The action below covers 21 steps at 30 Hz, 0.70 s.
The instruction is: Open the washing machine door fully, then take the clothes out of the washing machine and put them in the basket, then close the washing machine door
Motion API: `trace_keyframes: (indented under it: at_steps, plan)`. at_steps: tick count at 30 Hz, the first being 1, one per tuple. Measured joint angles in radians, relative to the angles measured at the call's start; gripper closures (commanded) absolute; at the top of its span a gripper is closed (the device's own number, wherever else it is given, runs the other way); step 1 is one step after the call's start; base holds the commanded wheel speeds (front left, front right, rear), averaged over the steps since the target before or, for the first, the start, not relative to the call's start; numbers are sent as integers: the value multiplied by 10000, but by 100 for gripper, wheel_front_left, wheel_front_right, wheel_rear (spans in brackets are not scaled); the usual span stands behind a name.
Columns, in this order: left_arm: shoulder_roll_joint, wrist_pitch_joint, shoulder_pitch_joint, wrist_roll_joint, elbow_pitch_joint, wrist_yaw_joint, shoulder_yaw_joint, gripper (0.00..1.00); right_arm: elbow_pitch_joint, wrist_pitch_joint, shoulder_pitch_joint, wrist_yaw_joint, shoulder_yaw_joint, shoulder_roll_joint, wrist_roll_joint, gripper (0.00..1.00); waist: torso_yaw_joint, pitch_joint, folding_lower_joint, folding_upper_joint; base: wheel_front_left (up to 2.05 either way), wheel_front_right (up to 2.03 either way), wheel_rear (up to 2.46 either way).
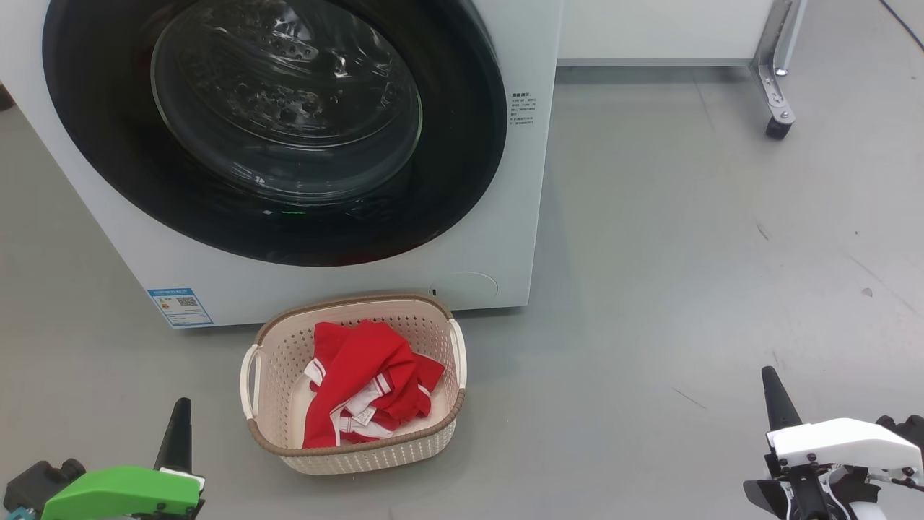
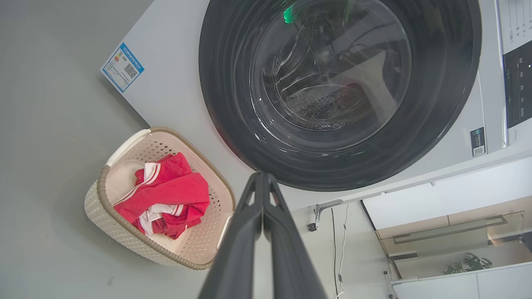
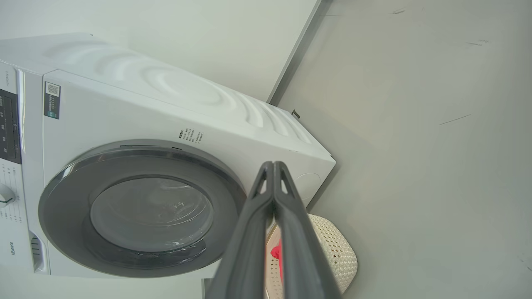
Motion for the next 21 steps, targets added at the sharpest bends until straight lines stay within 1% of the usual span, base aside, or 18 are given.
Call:
trace_keyframes:
  at_steps: [4, 21]
  plan:
    - [-8, 123, -33, -539, 2, -13, 90, 100, 0, 96, -47, 86, -115, -13, 541, 100, 2, 5, 0, 0, 0, 0, 0]
    - [-38, 679, -464, -2786, 6, -222, 389, 100, -8, 625, -444, 230, -598, -136, 2809, 100, 8, 25, 0, 0, 0, 0, 0]
